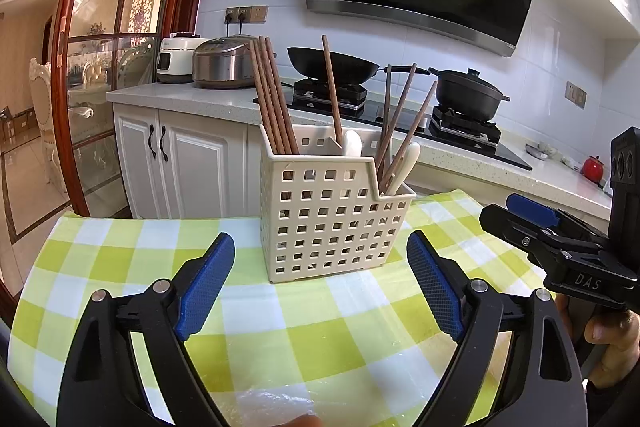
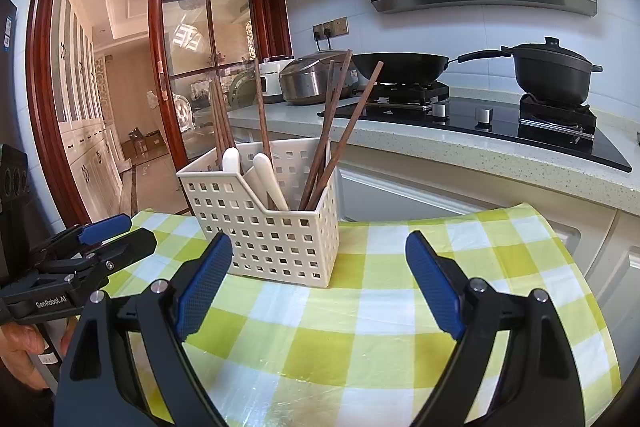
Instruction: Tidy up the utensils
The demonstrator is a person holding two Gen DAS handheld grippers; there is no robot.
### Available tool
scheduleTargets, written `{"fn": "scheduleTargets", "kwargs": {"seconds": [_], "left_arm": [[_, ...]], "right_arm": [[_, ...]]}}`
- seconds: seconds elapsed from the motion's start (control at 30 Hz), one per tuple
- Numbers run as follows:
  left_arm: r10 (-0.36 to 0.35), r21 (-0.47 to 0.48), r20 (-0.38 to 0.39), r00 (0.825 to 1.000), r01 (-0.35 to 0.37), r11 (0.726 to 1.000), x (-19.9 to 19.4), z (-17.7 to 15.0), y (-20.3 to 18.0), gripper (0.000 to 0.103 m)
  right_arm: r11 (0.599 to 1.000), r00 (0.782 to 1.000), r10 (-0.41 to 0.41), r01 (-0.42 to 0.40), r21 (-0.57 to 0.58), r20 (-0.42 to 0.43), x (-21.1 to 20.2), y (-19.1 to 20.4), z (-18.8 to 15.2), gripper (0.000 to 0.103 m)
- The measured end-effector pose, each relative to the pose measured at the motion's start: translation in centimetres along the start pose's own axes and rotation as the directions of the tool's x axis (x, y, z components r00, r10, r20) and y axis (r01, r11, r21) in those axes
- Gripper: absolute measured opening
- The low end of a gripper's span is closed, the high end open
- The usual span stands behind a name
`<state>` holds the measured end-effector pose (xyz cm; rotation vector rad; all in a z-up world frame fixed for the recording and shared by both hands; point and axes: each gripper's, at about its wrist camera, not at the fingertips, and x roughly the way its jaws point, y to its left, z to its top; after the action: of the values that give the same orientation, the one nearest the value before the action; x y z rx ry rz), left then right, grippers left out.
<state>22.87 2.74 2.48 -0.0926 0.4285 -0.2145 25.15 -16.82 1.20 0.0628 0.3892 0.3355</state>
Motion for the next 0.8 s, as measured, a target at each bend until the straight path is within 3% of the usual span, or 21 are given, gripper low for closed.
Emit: {"fn": "scheduleTargets", "kwargs": {"seconds": [0.8], "left_arm": [[0.003,-0.002,0.004,1.0,-0.003,1.0,-0.09,0.05,0.05,0.083]], "right_arm": [[1.0,1.0,0.004,-0.004,-0.002,-0.004,-0.01,0.09,-0.17,0.086]]}}
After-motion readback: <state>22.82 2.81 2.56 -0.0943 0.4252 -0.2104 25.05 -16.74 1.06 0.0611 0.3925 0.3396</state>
